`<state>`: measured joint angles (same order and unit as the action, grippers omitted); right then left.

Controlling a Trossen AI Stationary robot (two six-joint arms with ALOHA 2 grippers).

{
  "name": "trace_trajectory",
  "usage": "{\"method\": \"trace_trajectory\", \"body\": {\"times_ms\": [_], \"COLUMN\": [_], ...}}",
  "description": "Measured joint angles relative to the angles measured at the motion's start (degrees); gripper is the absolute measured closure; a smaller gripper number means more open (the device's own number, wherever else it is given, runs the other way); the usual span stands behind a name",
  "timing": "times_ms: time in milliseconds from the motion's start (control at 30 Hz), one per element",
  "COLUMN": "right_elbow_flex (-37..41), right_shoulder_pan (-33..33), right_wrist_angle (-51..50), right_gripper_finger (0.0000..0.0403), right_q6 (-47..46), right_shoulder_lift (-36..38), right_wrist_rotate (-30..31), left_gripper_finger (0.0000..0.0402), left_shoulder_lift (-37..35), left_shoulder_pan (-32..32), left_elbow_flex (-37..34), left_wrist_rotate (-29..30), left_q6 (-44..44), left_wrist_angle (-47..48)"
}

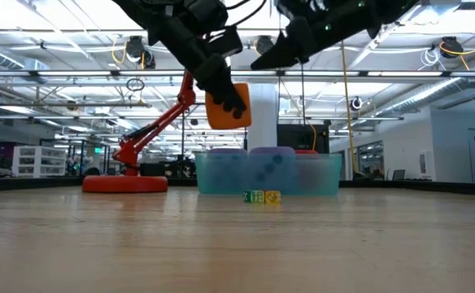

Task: Pick & Place Dice
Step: Put the large orange die into the blue bin

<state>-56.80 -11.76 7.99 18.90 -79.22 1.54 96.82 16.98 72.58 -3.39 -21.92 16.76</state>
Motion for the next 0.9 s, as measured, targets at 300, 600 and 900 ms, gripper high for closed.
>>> {"method": "trace_trajectory", "body": {"times_ms": [300, 600, 900], "right_elbow_flex": [-0.1, -0.3, -0.2], "right_shoulder_pan": [-2.5, -4.3, -4.1], "right_wrist_angle": [4.3, 3.3, 4.5], "right_gripper_finger": [0.0403, 0.0403, 0.0403], "right_q6": [0.8, -1.7, -1.7], "right_shoulder_lift": [-3.9, -7.6, -6.7], "right_wrist_rotate": [-3.5, -5.8, -6.0], "left_gripper_finger": [0.0002, 0.0002, 0.0002], "left_shoulder_lift": [0.1, 0.4, 0.7], "left_shoulder_pan": [-1.6, -1.2, -0.5], "left_elbow_flex": [-0.1, 2.4, 2.6], "left_wrist_rotate": [-3.6, -7.8, -7.2], "left_q6": [-2.0, -2.4, -2.5], "left_wrist_angle": [-4.8, -4.6, -2.9]}}
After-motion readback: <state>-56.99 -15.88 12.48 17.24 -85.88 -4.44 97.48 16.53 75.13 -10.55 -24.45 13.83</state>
